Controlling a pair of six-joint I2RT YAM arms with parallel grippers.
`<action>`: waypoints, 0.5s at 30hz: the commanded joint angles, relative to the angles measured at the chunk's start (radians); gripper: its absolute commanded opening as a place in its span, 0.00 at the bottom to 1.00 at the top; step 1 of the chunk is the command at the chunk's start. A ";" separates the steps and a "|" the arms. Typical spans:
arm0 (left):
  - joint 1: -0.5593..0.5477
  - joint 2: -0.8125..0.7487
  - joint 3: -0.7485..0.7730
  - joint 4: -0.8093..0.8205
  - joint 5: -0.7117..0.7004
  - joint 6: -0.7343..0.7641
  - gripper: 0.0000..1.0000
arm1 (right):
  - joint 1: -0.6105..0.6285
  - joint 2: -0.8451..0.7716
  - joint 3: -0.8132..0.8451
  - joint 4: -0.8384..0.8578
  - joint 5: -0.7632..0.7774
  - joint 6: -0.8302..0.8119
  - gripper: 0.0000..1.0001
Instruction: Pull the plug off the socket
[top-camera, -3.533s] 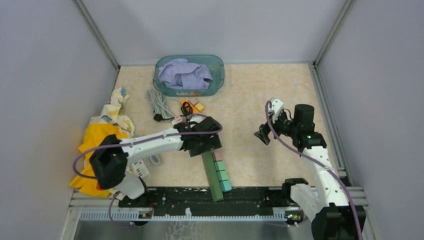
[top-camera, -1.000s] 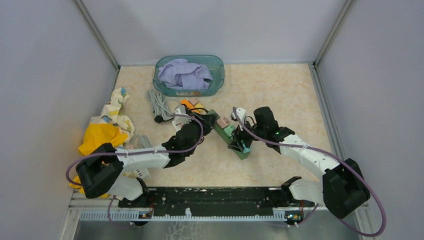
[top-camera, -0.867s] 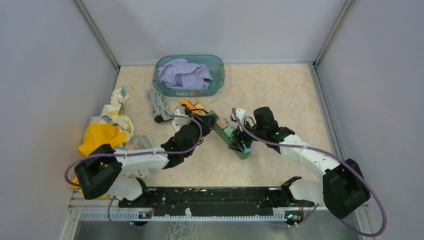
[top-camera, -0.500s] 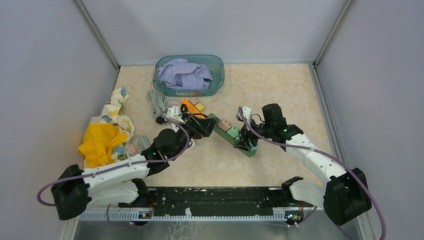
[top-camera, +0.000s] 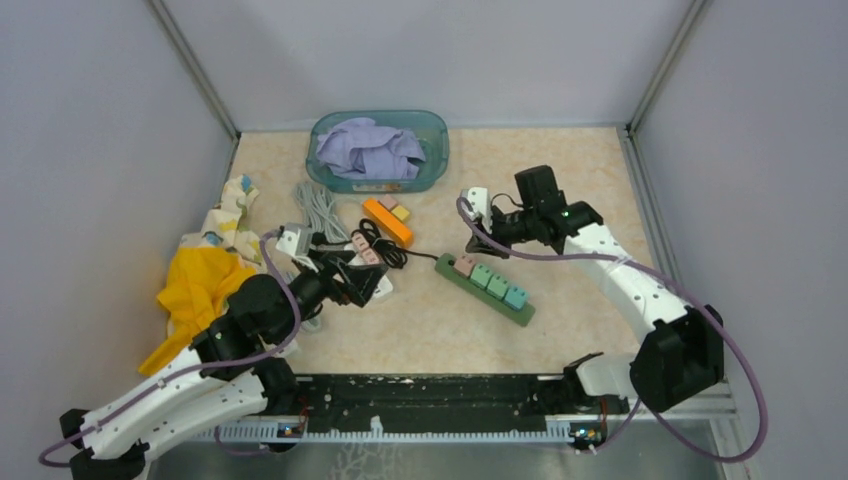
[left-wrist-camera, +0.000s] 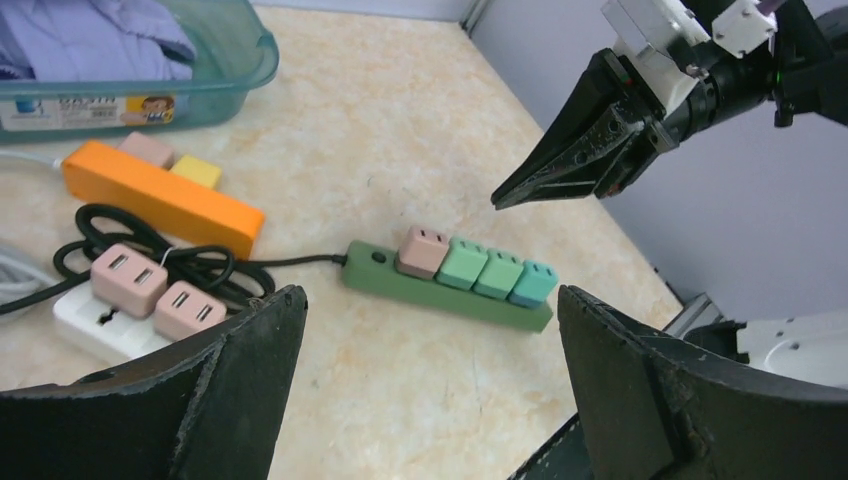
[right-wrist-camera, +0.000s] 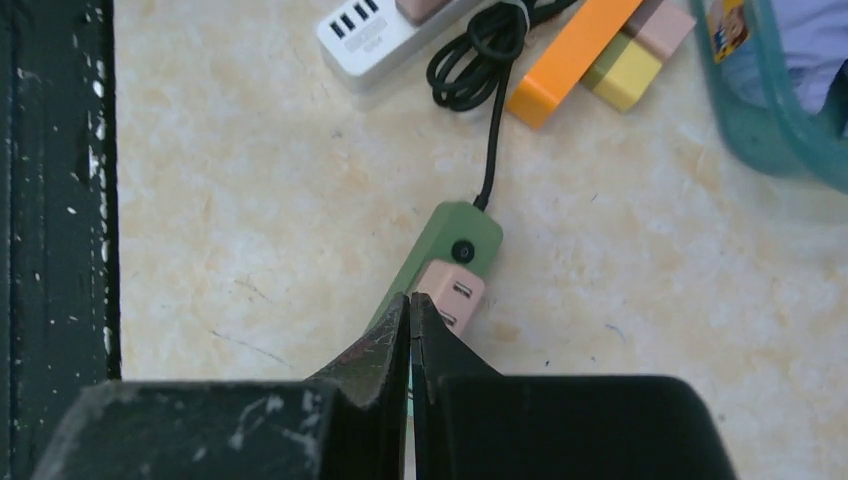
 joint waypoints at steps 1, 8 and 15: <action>-0.002 -0.062 -0.011 -0.161 0.033 0.028 1.00 | 0.003 0.033 -0.046 -0.075 0.076 -0.112 0.00; -0.002 -0.028 -0.074 -0.022 0.168 0.108 1.00 | 0.002 -0.034 -0.164 0.049 0.125 0.076 0.61; -0.002 0.031 -0.137 0.106 0.229 0.133 1.00 | 0.032 0.032 -0.274 0.130 0.320 0.195 0.92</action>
